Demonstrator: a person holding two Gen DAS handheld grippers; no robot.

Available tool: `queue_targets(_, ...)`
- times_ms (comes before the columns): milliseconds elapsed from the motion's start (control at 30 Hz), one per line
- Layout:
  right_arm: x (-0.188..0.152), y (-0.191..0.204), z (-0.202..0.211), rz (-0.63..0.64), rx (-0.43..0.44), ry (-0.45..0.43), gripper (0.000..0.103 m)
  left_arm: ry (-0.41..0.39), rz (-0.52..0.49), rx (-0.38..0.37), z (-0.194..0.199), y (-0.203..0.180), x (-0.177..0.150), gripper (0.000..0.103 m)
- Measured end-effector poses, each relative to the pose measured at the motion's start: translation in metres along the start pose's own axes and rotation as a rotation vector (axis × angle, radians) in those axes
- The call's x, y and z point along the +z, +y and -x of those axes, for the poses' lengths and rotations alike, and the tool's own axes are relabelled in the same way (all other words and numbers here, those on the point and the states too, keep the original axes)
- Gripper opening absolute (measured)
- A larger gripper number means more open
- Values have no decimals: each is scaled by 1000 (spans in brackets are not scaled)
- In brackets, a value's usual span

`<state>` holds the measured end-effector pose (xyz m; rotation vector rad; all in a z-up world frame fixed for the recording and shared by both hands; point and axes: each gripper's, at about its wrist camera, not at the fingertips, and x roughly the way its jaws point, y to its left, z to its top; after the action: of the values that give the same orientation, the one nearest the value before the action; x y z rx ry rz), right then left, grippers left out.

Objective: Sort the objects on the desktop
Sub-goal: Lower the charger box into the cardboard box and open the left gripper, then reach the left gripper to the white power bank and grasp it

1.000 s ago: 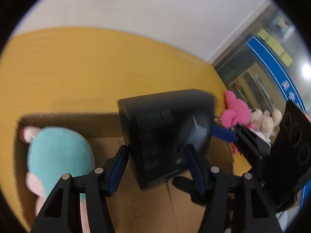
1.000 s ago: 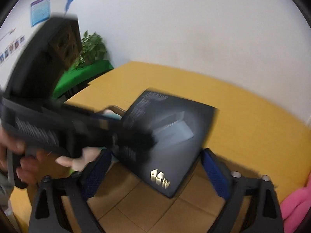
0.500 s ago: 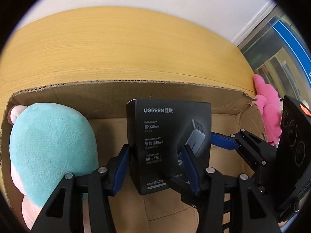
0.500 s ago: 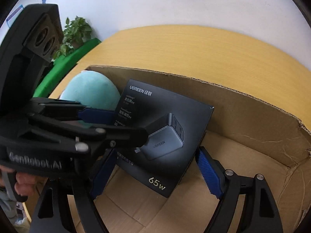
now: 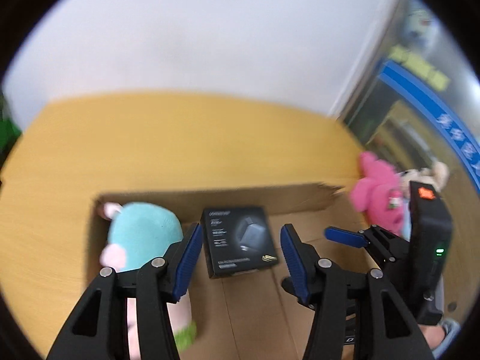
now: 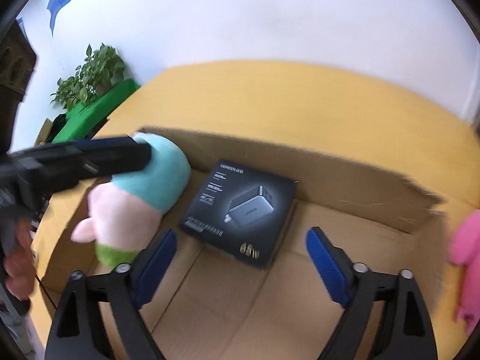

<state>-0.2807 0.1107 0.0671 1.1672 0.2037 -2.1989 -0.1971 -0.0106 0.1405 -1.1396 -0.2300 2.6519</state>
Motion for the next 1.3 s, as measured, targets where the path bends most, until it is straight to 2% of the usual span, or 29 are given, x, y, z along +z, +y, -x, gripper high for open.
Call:
queue_targets(67,-18,16,42,31,-49,-54,103,-102,-62,10,56,-10,-18,73)
queue_targets(133,-35,30,72,38,-84,-94,103,-190,-110,27,98,-20,-38,82)
queue_targets(200,-59,38,109,13,-116,-136,103,-270,-147,65,142,-27,-66,82)
queue_targets(333,-103,51,168,-49,-165,-221,103,-328,-157,86,191,-32,-112,84)
queue_targets(467,-143,76,205,-52,-213,-283,103,-334,-154,121,197,-45,-149,84)
queue_targets(700,-186,111,236,-44,-259,-314,103,-340,-114,81,208,-53,-186,82)
queue_targets(833,-201,126,245,-35,-279,-316,103,-310,-97,82,203,-56,-203,80)
queue_targets(933,-209,132,250,-20,-297,-323,103,-323,-98,83,204,-59,-214,80)
queue_targets(1300,-219,121,235,-30,-296,-302,103,-295,-83,71,188,-64,-226,80)
